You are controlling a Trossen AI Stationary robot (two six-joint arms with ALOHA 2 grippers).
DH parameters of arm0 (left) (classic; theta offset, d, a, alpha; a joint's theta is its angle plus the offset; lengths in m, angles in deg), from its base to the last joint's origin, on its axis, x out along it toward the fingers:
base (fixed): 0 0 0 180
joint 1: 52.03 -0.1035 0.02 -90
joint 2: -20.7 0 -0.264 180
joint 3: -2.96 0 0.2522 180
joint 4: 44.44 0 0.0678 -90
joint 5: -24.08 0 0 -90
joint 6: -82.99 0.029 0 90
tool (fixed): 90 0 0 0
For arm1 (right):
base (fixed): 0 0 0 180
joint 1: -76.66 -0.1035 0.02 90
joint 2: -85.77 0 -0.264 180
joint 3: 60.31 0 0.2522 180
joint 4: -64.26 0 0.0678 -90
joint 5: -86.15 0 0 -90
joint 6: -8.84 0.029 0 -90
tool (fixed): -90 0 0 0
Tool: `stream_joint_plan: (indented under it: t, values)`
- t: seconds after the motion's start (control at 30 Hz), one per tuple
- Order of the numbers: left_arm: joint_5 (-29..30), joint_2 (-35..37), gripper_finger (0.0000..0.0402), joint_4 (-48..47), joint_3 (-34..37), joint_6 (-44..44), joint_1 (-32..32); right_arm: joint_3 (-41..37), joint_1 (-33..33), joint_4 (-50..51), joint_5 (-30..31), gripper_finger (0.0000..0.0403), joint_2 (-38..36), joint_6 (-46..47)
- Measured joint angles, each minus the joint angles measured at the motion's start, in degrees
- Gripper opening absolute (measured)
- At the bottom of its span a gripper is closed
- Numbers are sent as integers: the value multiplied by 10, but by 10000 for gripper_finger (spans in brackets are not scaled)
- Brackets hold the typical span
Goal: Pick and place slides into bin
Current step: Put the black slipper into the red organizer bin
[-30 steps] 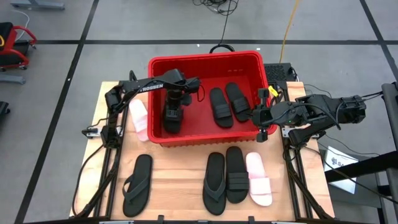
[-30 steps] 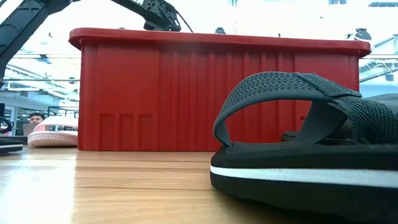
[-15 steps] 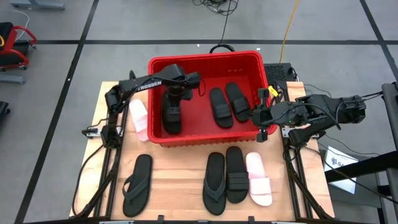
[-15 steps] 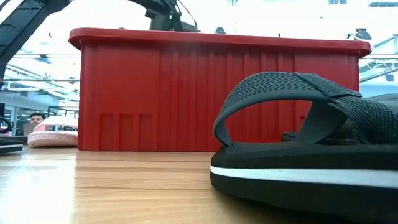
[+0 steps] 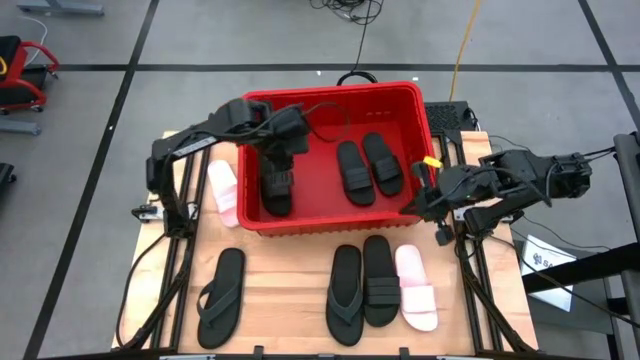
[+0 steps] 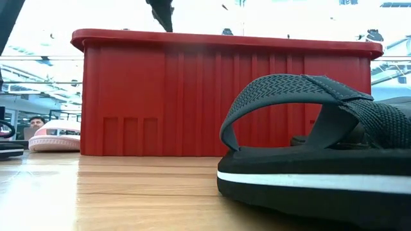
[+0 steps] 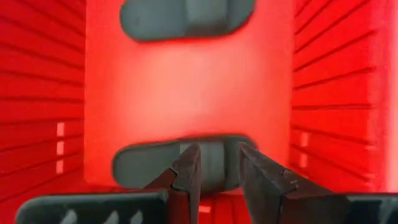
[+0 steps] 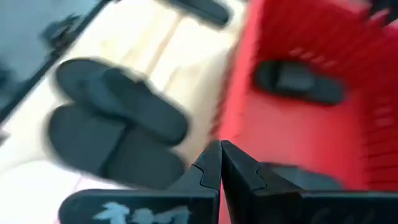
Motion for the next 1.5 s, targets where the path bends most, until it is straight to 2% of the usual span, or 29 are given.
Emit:
stream_joint_plan:
  t: [0.13, 0.37, 0.6, 0.9, 1.03, 1.27, 1.5]
  values:
    - [29, 29, 97, 12, 0, -32, 46, 0, -12, 35, -51, 0, 18, 34]
    - [55, 65, 97, 22, 1, -91, 121, 0, -75, 107, -109, 0, 72, 67]
    - [74, 83, 97, 23, 1, -124, 194, 0, -125, 121, -134, 0, 124, 86]
    - [100, 88, 97, 24, 1, -146, 280, 0, -133, 114, -137, 5, 194, 114]
    - [101, 87, 97, 26, 1, -168, 308, 0, -133, 88, -136, 31, 223, 114]
    - [101, 87, 97, 35, 1, -188, 352, -5, -131, 66, -128, 111, 249, 112]
    - [110, 87, 97, 51, 1, -193, 386, -91, -131, -24, -126, 147, 251, 112]
